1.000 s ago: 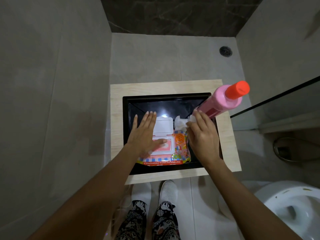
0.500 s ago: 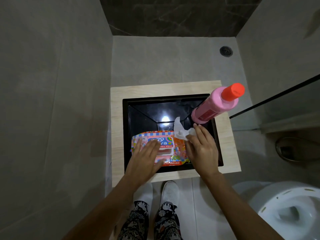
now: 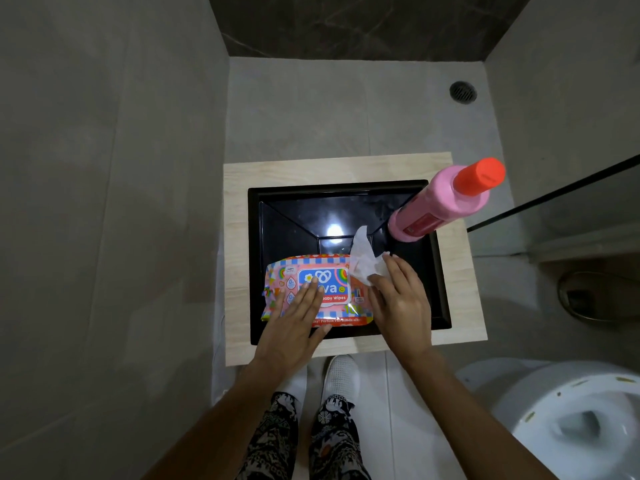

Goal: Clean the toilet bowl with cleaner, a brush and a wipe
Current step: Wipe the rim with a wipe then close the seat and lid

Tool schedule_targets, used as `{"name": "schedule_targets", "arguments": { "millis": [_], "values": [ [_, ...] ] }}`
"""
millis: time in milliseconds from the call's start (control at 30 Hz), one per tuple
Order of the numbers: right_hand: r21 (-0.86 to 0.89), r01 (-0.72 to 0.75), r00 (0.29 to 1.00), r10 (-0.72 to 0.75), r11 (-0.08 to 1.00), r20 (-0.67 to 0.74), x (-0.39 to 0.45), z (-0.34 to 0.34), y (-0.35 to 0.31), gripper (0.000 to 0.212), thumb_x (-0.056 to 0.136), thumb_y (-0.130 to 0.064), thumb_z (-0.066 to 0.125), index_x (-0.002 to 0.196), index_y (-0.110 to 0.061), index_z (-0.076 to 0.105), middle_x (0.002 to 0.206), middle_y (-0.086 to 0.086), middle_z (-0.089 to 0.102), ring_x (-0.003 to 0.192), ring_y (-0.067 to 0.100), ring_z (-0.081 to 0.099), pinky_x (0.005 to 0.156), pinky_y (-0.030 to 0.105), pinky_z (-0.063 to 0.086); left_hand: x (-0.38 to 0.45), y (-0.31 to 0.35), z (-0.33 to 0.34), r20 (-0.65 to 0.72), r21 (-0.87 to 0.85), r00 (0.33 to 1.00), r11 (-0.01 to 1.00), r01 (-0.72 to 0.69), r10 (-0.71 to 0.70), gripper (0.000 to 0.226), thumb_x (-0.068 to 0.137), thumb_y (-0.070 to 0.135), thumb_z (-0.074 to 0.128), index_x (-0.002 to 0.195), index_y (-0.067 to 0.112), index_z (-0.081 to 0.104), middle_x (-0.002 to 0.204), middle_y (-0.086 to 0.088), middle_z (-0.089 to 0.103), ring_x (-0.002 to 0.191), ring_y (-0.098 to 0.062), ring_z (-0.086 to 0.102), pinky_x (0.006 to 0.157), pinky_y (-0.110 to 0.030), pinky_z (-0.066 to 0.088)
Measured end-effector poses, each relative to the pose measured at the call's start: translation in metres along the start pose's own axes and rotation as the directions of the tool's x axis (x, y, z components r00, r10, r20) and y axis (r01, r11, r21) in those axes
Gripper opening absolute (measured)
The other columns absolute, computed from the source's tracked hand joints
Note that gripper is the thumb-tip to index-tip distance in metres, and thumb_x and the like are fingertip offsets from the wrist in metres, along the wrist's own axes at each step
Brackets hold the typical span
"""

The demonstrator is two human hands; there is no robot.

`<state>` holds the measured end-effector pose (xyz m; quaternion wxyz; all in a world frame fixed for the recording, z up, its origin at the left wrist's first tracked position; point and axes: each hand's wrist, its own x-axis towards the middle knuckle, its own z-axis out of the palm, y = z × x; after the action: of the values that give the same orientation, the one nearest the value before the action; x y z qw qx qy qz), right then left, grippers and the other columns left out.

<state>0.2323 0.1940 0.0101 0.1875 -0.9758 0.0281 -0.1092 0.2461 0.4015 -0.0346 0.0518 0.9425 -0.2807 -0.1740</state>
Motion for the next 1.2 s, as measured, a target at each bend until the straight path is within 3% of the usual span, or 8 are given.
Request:
{"name": "schedule_targets", "arguments": {
  "millis": [233, 433, 533, 600, 700, 800, 933, 1200],
  "values": [
    [0.052, 0.022, 0.999, -0.02, 0.998, -0.036, 0.018, -0.01, -0.002, 0.024, 0.086, -0.013, 0.051, 0.096, -0.003, 0.07, 0.13, 0.022, 0.057, 0.123, 0.035, 0.046, 0.1, 0.042, 0.043, 0.036, 0.011, -0.034, -0.198, -0.215, 0.979, 0.977, -0.001, -0.042, 0.059, 0.092, 0.046, 0.045, 0.142, 0.016, 0.042, 0.152, -0.004, 0.034, 0.136, -0.015, 0.037, 0.112, -0.047, 0.013],
    [0.087, 0.044, 0.999, -0.042, 0.995, -0.022, 0.033, -0.015, -0.008, 0.029, 0.085, -0.016, 0.047, 0.097, -0.005, 0.071, 0.133, 0.023, 0.054, 0.124, 0.039, 0.048, 0.099, 0.045, 0.046, 0.058, 0.019, -0.057, -0.364, -0.444, 0.915, 0.896, -0.005, -0.175, 0.026, 0.081, 0.034, 0.065, 0.101, 0.02, 0.072, 0.143, -0.005, 0.046, 0.129, -0.013, 0.041, 0.112, -0.05, 0.013],
    [0.087, 0.042, 0.999, -0.042, 0.995, -0.007, 0.038, -0.011, -0.007, 0.028, 0.085, -0.015, 0.049, 0.1, -0.007, 0.071, 0.135, 0.022, 0.052, 0.126, 0.037, 0.046, 0.1, 0.044, 0.045, 0.058, 0.02, -0.057, -0.316, -0.538, 0.91, 0.841, 0.061, -0.268, 0.007, 0.081, 0.024, 0.072, 0.087, 0.02, 0.074, 0.143, -0.003, 0.046, 0.131, -0.016, 0.042, 0.115, -0.043, 0.008],
    [0.1, 0.023, 1.0, -0.024, 0.995, 0.008, 0.042, -0.007, -0.005, 0.028, 0.086, -0.016, 0.049, 0.102, -0.009, 0.071, 0.135, 0.021, 0.052, 0.126, 0.036, 0.046, 0.101, 0.043, 0.044, 0.057, 0.019, -0.056, -0.255, -0.627, 0.916, 0.774, 0.086, -0.308, 0.004, 0.082, 0.02, 0.072, 0.084, 0.017, 0.073, 0.138, -0.002, 0.05, 0.129, -0.019, 0.044, 0.115, -0.043, 0.019],
    [0.115, 0.003, 1.0, -0.007, 0.993, 0.029, 0.049, -0.001, -0.003, 0.028, 0.087, -0.021, 0.049, 0.1, -0.01, 0.072, 0.134, 0.021, 0.054, 0.123, 0.038, 0.049, 0.099, 0.043, 0.044, 0.054, 0.019, -0.061, -0.137, -0.754, 0.928, 0.644, 0.129, -0.347, 0.004, 0.085, 0.016, 0.07, 0.086, 0.012, 0.07, 0.125, -0.001, 0.059, 0.115, -0.017, 0.054, 0.098, -0.031, 0.044],
    [0.103, 0.01, 0.999, -0.014, 0.995, 0.035, 0.055, 0.003, -0.004, 0.027, 0.084, -0.023, 0.052, 0.093, -0.009, 0.072, 0.131, 0.02, 0.056, 0.12, 0.038, 0.051, 0.097, 0.044, 0.045, 0.052, 0.021, -0.068, -0.08, -0.797, 0.925, 0.581, 0.165, -0.373, 0.007, 0.088, 0.014, 0.066, 0.091, 0.009, 0.065, 0.118, 0.0, 0.061, 0.102, -0.006, 0.053, 0.08, -0.011, 0.044],
    [0.093, 0.009, 0.999, -0.013, 0.996, 0.04, 0.062, 0.002, -0.007, 0.02, 0.082, -0.017, 0.059, 0.095, -0.009, 0.072, 0.13, 0.021, 0.057, 0.12, 0.04, 0.052, 0.097, 0.046, 0.045, 0.053, 0.022, -0.076, -0.042, -0.827, 0.911, 0.526, 0.198, -0.41, 0.008, 0.091, 0.014, 0.062, 0.098, 0.012, 0.061, 0.108, 0.008, 0.055, 0.094, -0.011, 0.059, 0.076, -0.024, 0.054],
    [-0.026, -0.079, 0.991, 0.081, 0.997, 0.107, 0.059, 0.006, 0.003, 0.051, 0.083, -0.012, 0.064, 0.133, -0.013, 0.056, 0.138, 0.024, 0.049, 0.124, 0.042, 0.047, 0.102, 0.052, 0.043, 0.057, 0.017, -0.089, 0.087, -0.911, 0.862, 0.31, 0.271, -0.499, 0.006, 0.094, 0.016, 0.057, 0.092, 0.013, 0.052, 0.091, 0.003, 0.063, 0.083, -0.008, 0.062, 0.062, -0.015, 0.05]
  ]
}}
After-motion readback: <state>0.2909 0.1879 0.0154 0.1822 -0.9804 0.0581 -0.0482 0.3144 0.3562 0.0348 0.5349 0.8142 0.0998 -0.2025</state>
